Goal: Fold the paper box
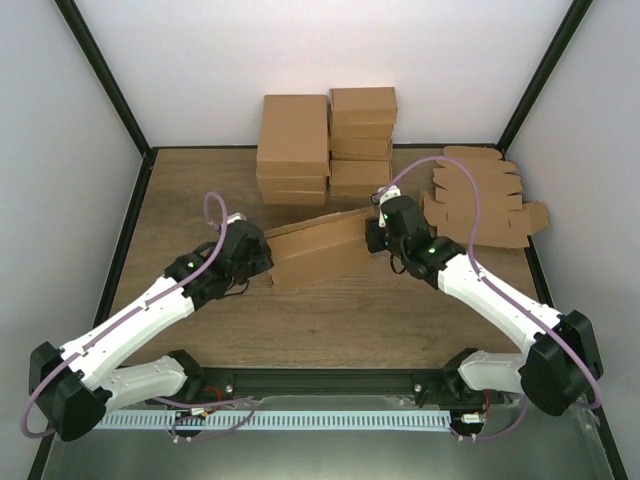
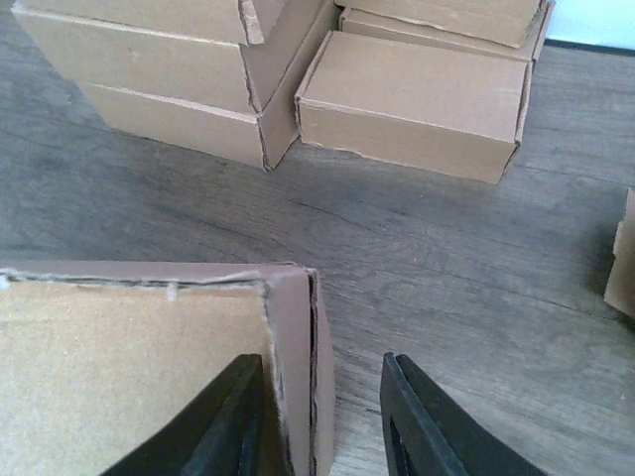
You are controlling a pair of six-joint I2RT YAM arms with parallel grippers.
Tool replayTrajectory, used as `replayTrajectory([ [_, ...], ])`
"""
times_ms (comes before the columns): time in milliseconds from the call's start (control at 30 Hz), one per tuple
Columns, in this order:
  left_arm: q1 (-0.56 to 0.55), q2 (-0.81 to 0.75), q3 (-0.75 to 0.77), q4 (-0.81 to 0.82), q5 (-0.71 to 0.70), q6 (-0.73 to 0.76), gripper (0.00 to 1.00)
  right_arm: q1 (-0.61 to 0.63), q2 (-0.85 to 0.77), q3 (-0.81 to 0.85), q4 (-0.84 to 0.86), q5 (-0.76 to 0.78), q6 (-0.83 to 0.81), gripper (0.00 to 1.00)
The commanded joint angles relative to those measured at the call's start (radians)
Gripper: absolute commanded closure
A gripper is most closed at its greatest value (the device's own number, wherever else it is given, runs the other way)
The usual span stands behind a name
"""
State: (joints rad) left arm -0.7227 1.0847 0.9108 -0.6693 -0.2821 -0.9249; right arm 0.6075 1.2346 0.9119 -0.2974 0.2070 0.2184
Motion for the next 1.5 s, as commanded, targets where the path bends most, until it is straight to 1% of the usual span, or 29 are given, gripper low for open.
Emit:
replayTrajectory([
  [0,0.001,-0.014,0.006,-0.096,0.012,0.028,0.5,0.009,-0.018,0.066,-0.068,0.032,0.013,0.61],
  [67,0.001,-0.013,0.023,-0.104,0.016,0.034,0.47,0.009,-0.029,0.077,-0.074,0.031,0.01,0.56],
  [267,0.001,-0.015,0.067,-0.126,0.027,0.05,0.46,0.009,-0.043,0.11,-0.103,0.021,-0.007,0.53],
  [433,0.001,-0.023,0.11,-0.148,0.035,0.055,0.45,0.008,-0.048,0.141,-0.137,0.011,-0.013,0.38],
  [533,0.001,-0.029,0.15,-0.175,0.026,0.061,0.4,0.008,-0.057,0.16,-0.155,0.013,-0.014,0.3],
  [633,0.001,-0.038,0.192,-0.207,0.01,0.061,0.35,0.008,-0.069,0.181,-0.17,0.016,-0.016,0.18],
  [700,0.001,-0.044,0.221,-0.226,0.004,0.068,0.3,0.008,-0.075,0.197,-0.181,0.022,-0.016,0.05],
  [733,0.002,-0.048,0.236,-0.234,0.004,0.076,0.27,0.008,-0.078,0.204,-0.185,0.025,-0.019,0.01],
  [900,0.002,-0.058,0.305,-0.273,-0.002,0.159,0.04,0.007,-0.08,0.245,-0.208,0.018,-0.036,0.0],
  [933,0.003,-0.058,0.32,-0.278,0.0,0.18,0.01,0.006,-0.077,0.254,-0.212,0.014,-0.033,0.0],
  [1067,0.012,-0.051,0.381,-0.295,0.005,0.221,0.0,0.002,-0.068,0.294,-0.224,-0.01,-0.01,0.0],
  [1200,0.069,-0.041,0.422,-0.294,0.057,0.274,0.0,-0.016,-0.056,0.341,-0.24,-0.008,0.045,0.0],
  [1400,0.262,-0.021,0.428,-0.252,0.304,0.356,0.0,-0.094,0.008,0.428,-0.279,-0.113,0.11,0.0],
  [1467,0.299,-0.013,0.416,-0.226,0.362,0.362,0.0,-0.109,0.014,0.435,-0.262,-0.143,0.125,0.0],
])
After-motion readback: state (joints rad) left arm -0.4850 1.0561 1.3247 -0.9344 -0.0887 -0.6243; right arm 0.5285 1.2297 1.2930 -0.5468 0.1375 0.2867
